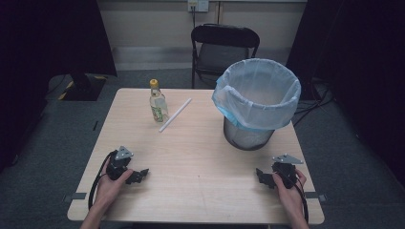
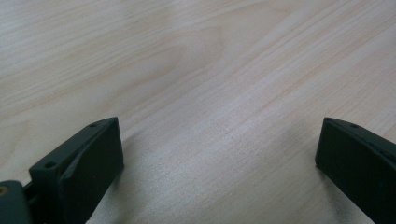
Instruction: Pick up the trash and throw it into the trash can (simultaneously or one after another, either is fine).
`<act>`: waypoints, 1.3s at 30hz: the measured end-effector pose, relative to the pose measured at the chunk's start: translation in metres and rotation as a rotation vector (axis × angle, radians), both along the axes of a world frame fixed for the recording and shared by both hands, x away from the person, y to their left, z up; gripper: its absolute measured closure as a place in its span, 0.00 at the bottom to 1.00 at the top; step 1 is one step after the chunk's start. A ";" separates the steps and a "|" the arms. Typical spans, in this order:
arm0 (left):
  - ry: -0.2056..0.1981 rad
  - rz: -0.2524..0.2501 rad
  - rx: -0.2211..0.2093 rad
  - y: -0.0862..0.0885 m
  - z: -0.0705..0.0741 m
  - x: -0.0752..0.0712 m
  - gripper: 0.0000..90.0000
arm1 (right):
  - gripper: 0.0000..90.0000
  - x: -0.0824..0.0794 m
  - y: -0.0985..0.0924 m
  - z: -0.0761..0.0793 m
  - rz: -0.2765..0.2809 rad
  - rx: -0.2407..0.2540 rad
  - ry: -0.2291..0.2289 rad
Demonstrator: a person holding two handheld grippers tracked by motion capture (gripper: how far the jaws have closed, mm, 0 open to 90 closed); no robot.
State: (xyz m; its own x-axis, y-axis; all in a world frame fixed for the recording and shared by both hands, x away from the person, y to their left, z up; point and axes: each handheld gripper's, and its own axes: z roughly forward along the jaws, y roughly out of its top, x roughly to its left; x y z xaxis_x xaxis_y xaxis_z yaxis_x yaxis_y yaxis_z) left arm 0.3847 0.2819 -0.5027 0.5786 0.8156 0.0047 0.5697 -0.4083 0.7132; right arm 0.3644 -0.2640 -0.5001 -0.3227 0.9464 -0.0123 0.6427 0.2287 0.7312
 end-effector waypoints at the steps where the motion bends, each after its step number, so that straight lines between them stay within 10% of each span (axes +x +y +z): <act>1: 0.000 0.000 -0.001 0.000 0.000 0.000 0.00 | 0.12 0.000 0.000 0.000 0.000 -0.001 0.000; 21: -0.023 0.037 -0.035 0.004 0.005 -0.001 0.21 | 0.11 0.003 -0.005 0.000 0.066 -0.001 0.001; 39: -0.103 0.016 -0.099 0.004 0.035 0.021 0.18 | 0.11 0.003 -0.005 0.000 0.065 -0.002 0.001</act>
